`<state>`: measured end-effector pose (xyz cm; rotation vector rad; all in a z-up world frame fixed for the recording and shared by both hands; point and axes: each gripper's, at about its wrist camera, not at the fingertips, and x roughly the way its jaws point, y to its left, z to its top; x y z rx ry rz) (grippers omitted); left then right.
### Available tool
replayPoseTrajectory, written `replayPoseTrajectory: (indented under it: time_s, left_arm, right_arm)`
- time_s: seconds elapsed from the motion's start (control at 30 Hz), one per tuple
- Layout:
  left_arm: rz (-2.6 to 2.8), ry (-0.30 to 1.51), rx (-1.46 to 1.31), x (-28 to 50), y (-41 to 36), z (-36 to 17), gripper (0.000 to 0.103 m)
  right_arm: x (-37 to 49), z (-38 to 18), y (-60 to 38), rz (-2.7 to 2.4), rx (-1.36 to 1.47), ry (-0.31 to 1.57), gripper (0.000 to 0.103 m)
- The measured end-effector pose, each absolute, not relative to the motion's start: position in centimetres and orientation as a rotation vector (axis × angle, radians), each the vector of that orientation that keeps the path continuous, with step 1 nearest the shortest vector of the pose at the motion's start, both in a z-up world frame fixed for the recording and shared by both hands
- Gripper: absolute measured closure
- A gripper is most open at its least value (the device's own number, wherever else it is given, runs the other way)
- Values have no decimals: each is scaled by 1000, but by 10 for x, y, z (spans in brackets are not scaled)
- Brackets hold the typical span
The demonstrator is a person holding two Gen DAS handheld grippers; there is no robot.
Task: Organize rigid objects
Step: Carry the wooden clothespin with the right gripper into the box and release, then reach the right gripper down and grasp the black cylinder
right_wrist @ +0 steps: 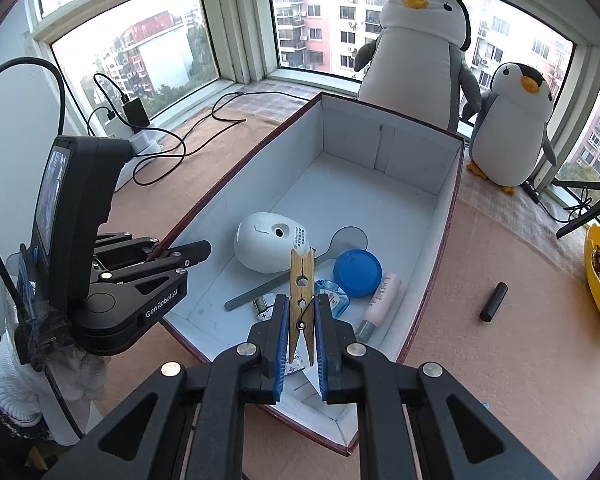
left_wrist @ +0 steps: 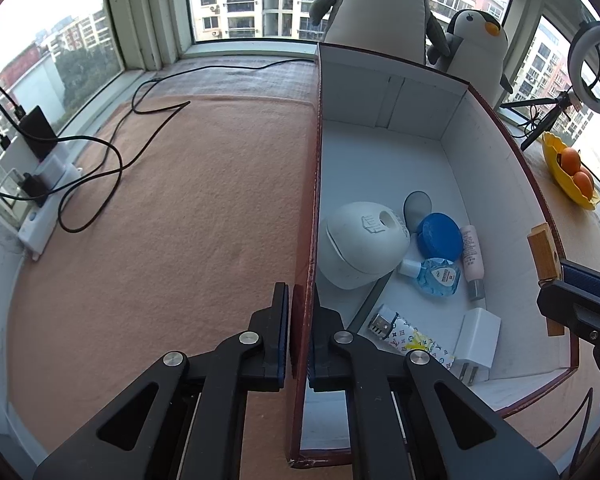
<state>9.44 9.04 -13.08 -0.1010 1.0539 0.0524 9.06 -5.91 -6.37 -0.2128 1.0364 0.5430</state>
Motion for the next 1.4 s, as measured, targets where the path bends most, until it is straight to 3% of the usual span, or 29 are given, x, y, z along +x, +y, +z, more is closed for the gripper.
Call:
replayPoseTrajectory:
  time_s: [0.23, 0.4, 0.9, 1.4]
  left_arm:
    - [56, 1054, -98, 93, 90, -131, 97]
    - [60, 1054, -96, 92, 90, -130, 97]
    - [68, 1058, -81, 92, 87, -129, 97]
    - [76, 1062, -68, 93, 85, -128, 97]
  right_arm:
    - [91, -65, -58, 540, -220, 1032, 92]
    - [91, -63, -59, 539, -225, 1023, 72]
    - [90, -54, -67, 539, -209, 993, 58]
    - [98, -44, -100, 503, -148, 974, 56]
